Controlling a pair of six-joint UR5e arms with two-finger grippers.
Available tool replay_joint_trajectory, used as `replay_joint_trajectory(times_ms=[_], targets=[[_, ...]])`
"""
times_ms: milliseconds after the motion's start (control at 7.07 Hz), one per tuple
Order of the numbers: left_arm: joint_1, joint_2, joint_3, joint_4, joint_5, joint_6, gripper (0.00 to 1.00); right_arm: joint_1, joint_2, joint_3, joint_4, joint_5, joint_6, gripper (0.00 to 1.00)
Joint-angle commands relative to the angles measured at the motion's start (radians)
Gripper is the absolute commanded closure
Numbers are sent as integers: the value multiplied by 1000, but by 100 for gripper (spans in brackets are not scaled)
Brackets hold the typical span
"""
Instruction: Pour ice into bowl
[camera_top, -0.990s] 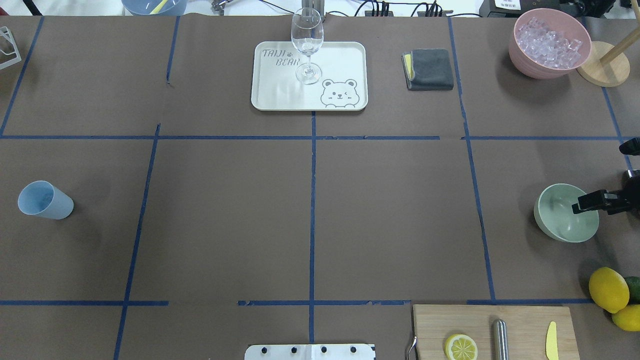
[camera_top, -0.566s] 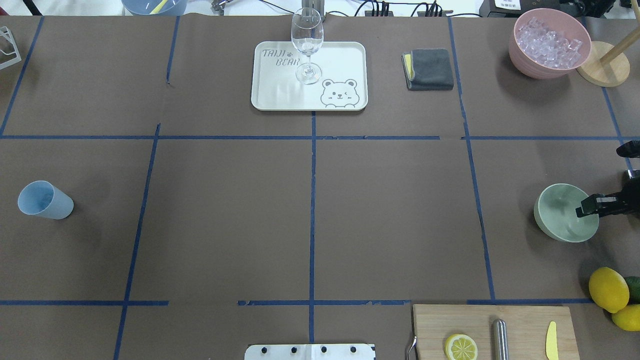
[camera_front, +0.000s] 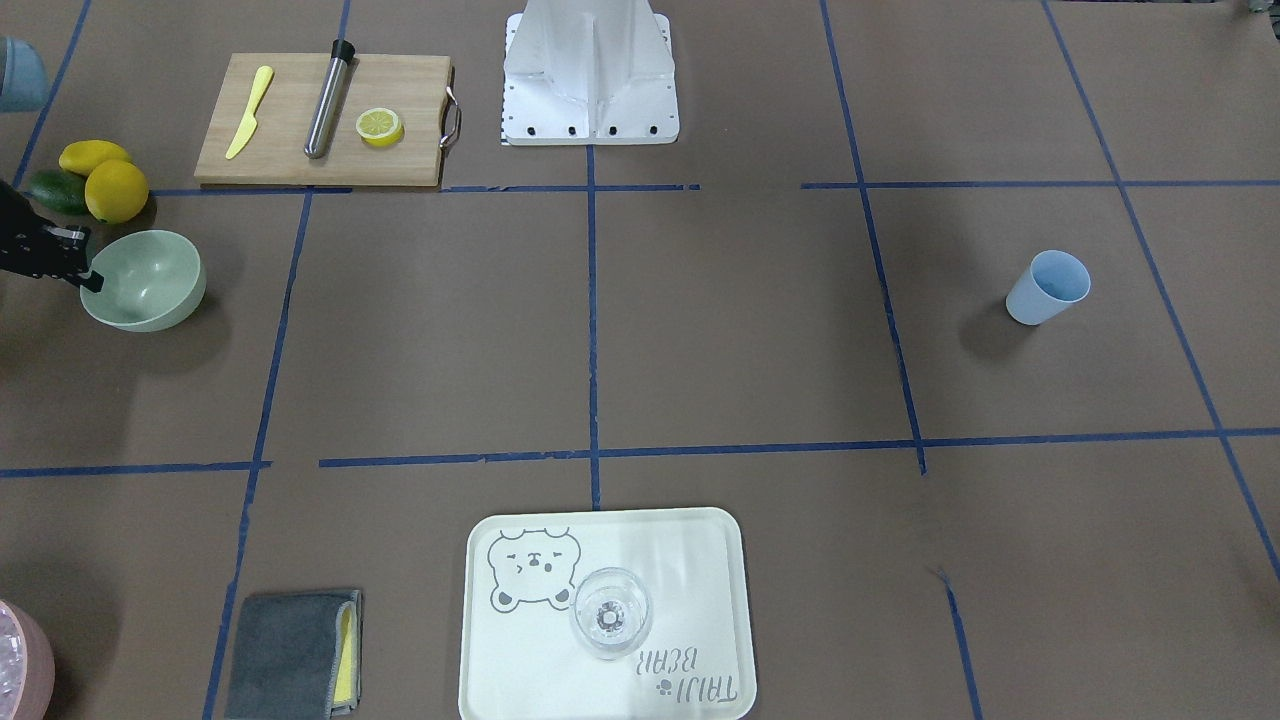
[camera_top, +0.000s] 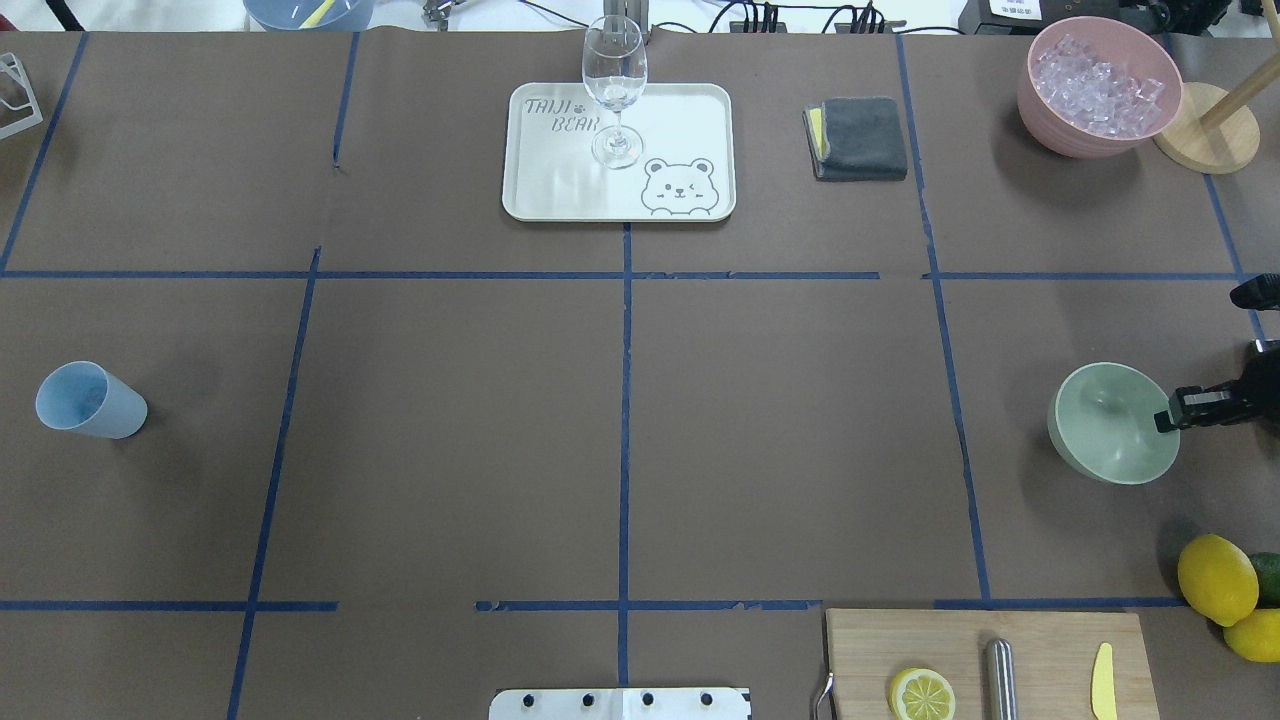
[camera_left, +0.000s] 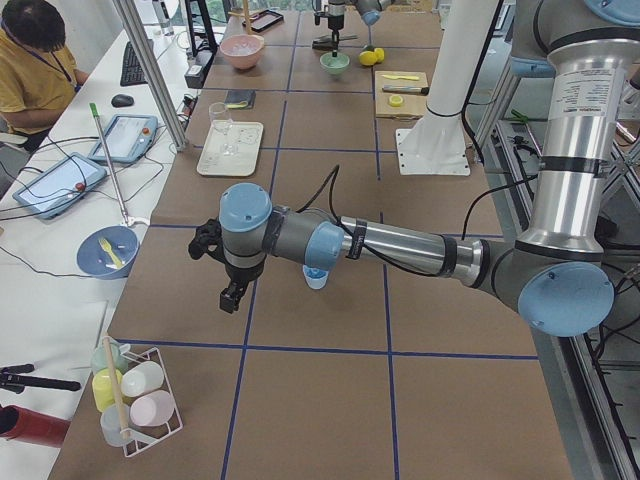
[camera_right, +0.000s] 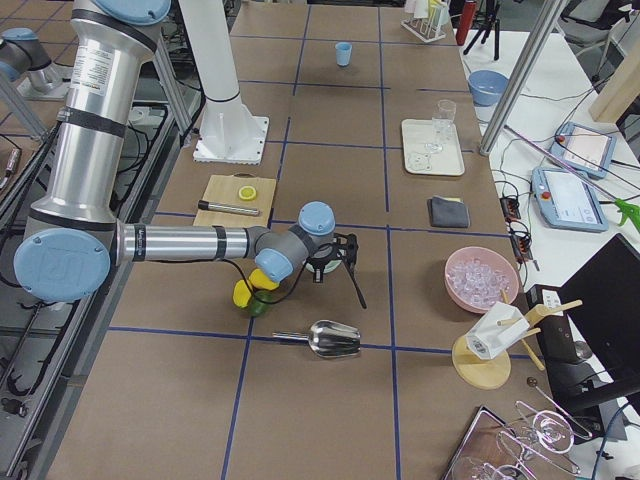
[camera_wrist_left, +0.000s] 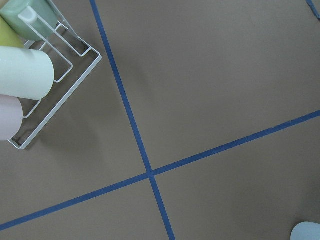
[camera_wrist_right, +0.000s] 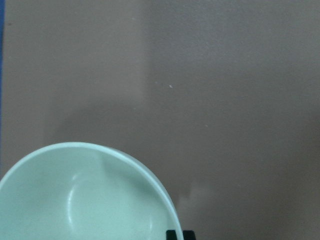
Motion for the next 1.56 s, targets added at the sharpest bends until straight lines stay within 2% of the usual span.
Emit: replay_joint_trajectory(times_ms=[0, 141, 283, 424, 566, 707, 990, 1132, 1273, 1415], targets=[[0, 14, -25, -3, -14, 0, 0, -7, 114, 51, -10, 7, 214, 100], [8, 14, -23, -18, -68, -2, 0, -79, 200, 48, -11, -25, 343, 100], [58, 16, -27, -65, -74, -3, 0, -198, 338, 43, -67, -122, 483, 100], [130, 14, -31, -84, -92, -5, 0, -273, 504, 40, -228, -207, 539, 100], [177, 13, -62, -162, -94, -9, 0, -373, 675, 33, -422, -292, 612, 100], [181, 13, -57, -214, -94, -8, 0, -453, 786, -2, -476, -359, 690, 100], [198, 14, -53, -405, -94, -87, 0, -528, 958, -172, -475, -445, 781, 100], [249, 16, -57, -516, -84, -283, 0, -533, 1036, -256, -475, -450, 807, 100], [279, 90, -59, -690, -49, -481, 0, -556, 1058, -289, -476, -460, 818, 100], [340, 179, -60, -910, 69, -577, 0, -562, 1066, -296, -478, -480, 829, 100]])
